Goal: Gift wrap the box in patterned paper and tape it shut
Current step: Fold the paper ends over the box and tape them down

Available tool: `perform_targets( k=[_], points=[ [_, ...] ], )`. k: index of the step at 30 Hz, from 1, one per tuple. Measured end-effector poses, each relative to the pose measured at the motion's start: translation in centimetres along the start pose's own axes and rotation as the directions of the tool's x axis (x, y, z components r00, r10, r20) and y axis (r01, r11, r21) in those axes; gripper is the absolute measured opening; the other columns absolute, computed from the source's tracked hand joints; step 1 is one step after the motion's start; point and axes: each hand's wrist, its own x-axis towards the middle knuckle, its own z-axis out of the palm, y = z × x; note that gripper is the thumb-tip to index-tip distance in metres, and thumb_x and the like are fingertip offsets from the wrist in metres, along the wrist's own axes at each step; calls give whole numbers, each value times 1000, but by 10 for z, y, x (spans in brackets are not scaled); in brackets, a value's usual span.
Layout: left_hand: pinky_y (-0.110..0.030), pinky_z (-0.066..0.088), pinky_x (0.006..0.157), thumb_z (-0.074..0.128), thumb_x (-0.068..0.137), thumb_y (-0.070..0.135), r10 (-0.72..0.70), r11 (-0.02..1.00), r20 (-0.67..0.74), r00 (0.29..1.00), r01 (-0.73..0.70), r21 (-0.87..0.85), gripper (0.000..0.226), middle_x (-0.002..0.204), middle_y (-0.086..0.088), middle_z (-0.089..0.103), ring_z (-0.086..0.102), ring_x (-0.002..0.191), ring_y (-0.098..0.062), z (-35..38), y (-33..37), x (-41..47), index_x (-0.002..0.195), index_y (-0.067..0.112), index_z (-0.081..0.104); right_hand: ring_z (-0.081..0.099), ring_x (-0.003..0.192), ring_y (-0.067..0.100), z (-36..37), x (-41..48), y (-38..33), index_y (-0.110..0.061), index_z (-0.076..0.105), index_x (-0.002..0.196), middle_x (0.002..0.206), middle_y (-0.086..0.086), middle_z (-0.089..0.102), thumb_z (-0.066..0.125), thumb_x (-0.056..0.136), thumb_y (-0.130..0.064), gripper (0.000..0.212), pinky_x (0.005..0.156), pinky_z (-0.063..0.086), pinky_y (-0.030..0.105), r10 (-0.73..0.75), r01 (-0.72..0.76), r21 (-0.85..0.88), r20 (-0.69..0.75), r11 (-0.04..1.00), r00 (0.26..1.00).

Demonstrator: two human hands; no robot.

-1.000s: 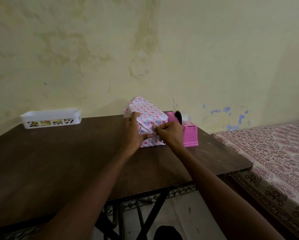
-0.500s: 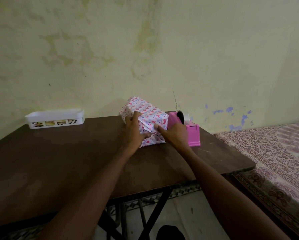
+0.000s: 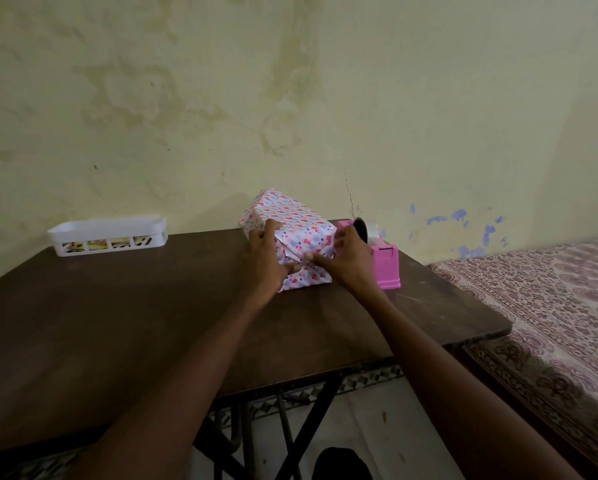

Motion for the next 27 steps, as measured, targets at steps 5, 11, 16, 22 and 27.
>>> perform_targets(
  k=[5,11,16,22,27],
  points=[
    [-38,43,98,82,70,42,22,999,8,1000,-22,-28,91,146,-9,35,38,132,-27,-1,-2,-2,141,23,29,58,93,13,-3,10,-1,-13,54,122,107,-2,62,84,74,-31,59,77,50,27,-6,9,-37,62,999,998],
    [-38,42,99,81,72,39,13,998,-3,1000,-13,-67,89,147,-12,32,35,134,-28,-2,2,-5,141,22,28,63,81,19,-30,1,4,-12,67,102,97,6,70,60,91,-10,13,71,54,31,-112,60,-295,-160,954,981],
    [-38,39,103,82,72,36,9,993,25,1000,-6,-115,91,149,-11,32,34,136,-28,3,5,-8,143,22,27,48,115,39,-68,12,27,-5,61,109,122,19,53,39,101,-36,39,93,45,50,265,-342,-476,-222,810,938],
    [-42,42,101,80,74,33,-10,995,45,999,15,-99,91,149,-12,30,37,134,-30,9,14,-7,144,26,22,59,86,29,-105,48,18,2,58,118,105,16,57,52,99,-28,36,70,56,38,642,-675,156,217,721,736],
    [-42,42,101,80,75,35,-24,998,52,998,27,-54,93,149,-12,28,36,135,-31,9,16,-7,145,24,20,56,77,34,-115,54,2,1,50,113,102,17,57,56,99,-32,36,70,59,49,689,-733,15,329,680,646]
  ],
)
